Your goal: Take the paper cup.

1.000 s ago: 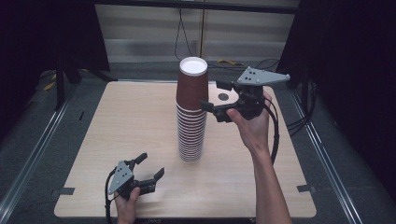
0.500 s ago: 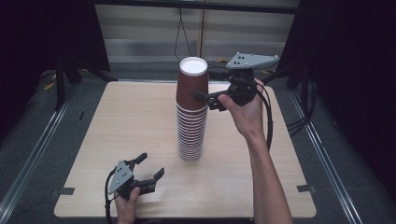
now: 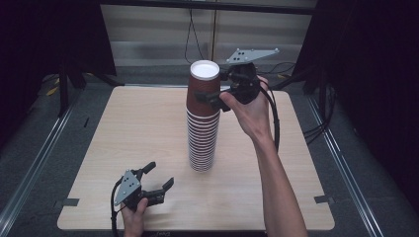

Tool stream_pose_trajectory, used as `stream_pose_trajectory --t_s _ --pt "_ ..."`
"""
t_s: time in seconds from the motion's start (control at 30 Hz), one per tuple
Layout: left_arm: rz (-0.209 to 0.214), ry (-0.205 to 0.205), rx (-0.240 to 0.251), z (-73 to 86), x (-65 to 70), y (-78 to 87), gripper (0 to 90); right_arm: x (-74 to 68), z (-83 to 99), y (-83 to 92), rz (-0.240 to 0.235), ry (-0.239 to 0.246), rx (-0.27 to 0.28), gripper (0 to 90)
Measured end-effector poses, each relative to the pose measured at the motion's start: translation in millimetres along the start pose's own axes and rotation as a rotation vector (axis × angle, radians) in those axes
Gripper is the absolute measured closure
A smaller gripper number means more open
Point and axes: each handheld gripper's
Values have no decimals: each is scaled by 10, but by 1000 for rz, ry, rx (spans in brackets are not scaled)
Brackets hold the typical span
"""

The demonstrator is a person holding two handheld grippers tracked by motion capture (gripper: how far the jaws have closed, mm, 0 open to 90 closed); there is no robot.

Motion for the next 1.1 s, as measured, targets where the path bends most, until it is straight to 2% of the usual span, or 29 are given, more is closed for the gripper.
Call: stream_pose_trajectory --t_s 0.33,0.63,0.9,1.1 --pt "1 -3 -1 1 -1 2 158 16 -51 -44 -29 -4 7 154" --pt "1 0 0 1 -2 2 158 6 -101 -31 -22 5 35 191" --pt "-1 0 2 2 3 3 158 11 -112 -24 -19 4 32 203" --pt "3 -13 -2 -1 -5 2 158 6 -134 32 -23 8 71 206"
Point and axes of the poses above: each handheld gripper's, and its own axes: y roughly backward along the jaws, z roughly out of its underside, x roughly to its right, and after that the axes turned 14 degrees about -x, right-handed
